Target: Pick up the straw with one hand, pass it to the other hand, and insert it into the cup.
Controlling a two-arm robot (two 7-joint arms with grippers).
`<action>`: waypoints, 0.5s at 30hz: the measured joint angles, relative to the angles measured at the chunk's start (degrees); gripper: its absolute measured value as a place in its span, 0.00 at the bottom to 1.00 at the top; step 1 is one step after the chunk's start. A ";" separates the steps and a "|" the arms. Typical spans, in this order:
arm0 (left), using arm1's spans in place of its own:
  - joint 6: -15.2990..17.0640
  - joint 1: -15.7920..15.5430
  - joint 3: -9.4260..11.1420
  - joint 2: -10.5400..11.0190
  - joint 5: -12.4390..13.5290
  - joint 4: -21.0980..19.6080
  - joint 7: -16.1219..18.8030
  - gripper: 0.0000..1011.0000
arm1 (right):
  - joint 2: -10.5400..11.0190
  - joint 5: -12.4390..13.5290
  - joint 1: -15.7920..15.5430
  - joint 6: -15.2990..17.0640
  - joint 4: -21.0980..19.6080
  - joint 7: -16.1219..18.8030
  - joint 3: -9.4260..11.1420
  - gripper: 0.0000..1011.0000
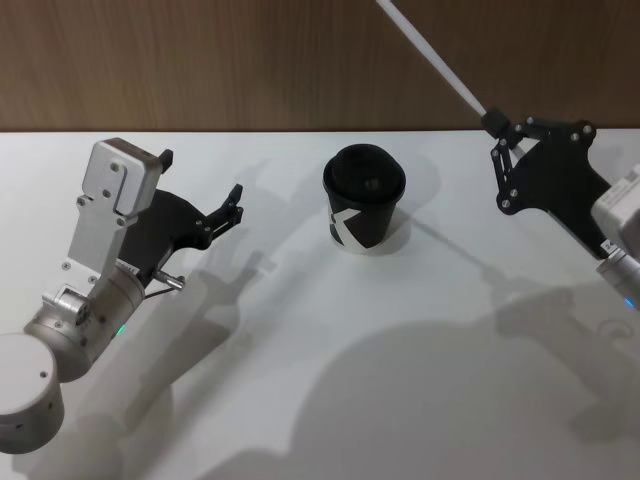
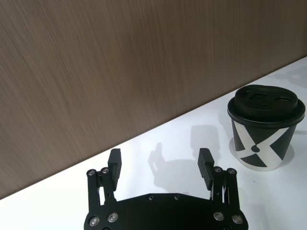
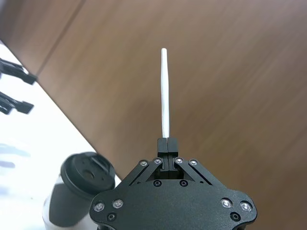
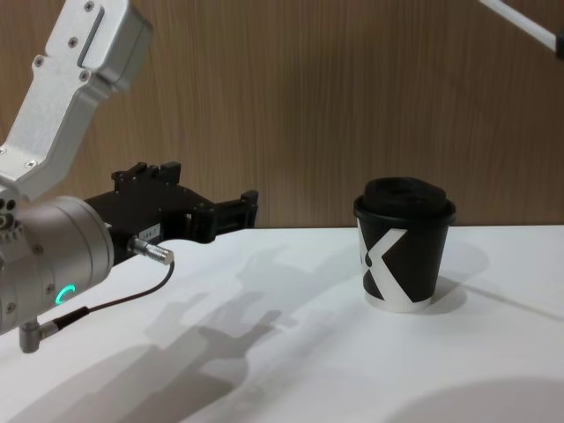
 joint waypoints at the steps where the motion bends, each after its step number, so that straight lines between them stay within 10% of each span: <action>1: 0.00 0.00 -0.01 0.00 0.00 0.00 0.00 0.99 | 0.45 0.87 0.36 -0.95 -0.03 0.95 -0.05 0.00; 15: 0.11 -0.20 -0.36 0.35 -1.09 -0.52 -2.05 0.99 | 3.02 4.90 2.28 -5.37 -0.47 6.41 -0.22 0.00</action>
